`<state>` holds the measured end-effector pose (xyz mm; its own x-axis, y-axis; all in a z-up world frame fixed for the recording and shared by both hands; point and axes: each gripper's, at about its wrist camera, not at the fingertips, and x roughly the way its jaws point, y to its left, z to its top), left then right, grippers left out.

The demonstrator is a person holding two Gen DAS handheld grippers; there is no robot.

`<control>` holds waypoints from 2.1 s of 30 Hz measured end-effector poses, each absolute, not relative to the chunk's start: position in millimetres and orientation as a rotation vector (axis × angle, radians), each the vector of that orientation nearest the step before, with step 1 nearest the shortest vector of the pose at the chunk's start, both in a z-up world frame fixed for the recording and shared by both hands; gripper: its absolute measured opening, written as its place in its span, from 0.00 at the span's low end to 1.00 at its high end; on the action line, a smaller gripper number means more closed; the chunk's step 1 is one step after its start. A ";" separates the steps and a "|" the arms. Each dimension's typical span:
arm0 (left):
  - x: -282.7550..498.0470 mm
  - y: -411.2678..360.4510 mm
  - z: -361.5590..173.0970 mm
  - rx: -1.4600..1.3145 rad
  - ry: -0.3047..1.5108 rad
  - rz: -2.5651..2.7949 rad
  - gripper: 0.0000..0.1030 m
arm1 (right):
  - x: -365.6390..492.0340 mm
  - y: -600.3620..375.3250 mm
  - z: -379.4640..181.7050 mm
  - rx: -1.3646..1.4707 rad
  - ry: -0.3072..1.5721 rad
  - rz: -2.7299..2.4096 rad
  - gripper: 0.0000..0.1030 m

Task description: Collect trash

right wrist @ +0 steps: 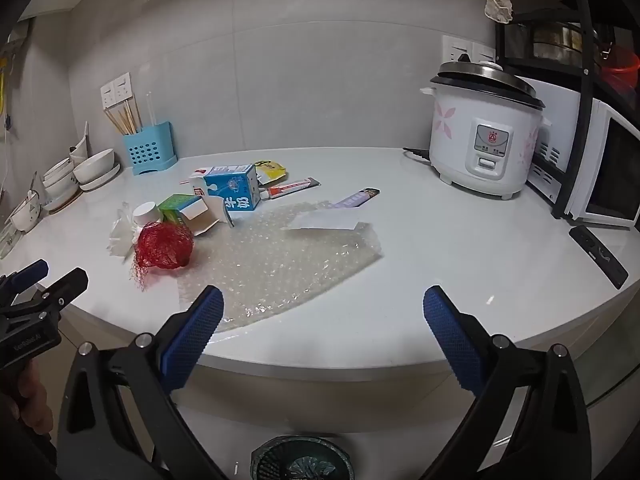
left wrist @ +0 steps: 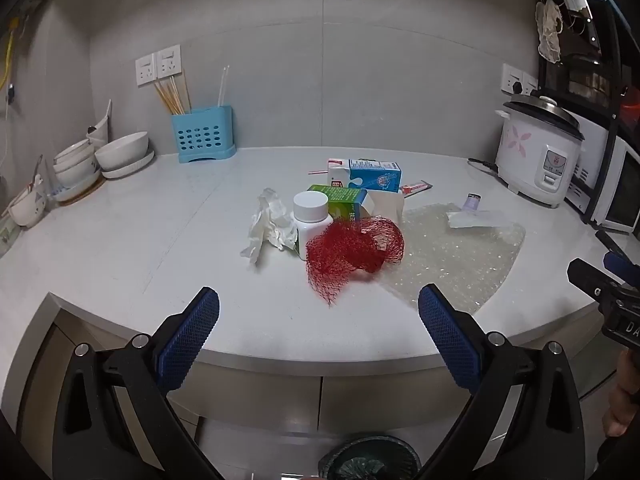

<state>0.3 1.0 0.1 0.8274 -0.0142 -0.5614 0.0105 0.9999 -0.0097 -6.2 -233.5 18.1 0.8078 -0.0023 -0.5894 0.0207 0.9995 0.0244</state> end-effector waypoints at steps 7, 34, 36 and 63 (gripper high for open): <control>0.9 3.2 0.8 -0.009 0.596 -0.013 0.94 | -4.8 -232.5 17.8 0.033 0.630 -0.008 0.93; 0.1 5.3 -2.2 -0.035 0.587 -0.037 0.94 | -7.5 -226.9 14.3 0.037 0.630 -0.005 0.93; -0.5 5.5 -1.5 -0.030 0.587 -0.038 0.94 | -7.4 -226.5 14.4 0.034 0.629 -0.006 0.93; -7.6 0.8 0.6 0.007 0.576 -0.023 0.94 | -11.0 -224.7 20.0 0.032 0.613 -0.002 0.93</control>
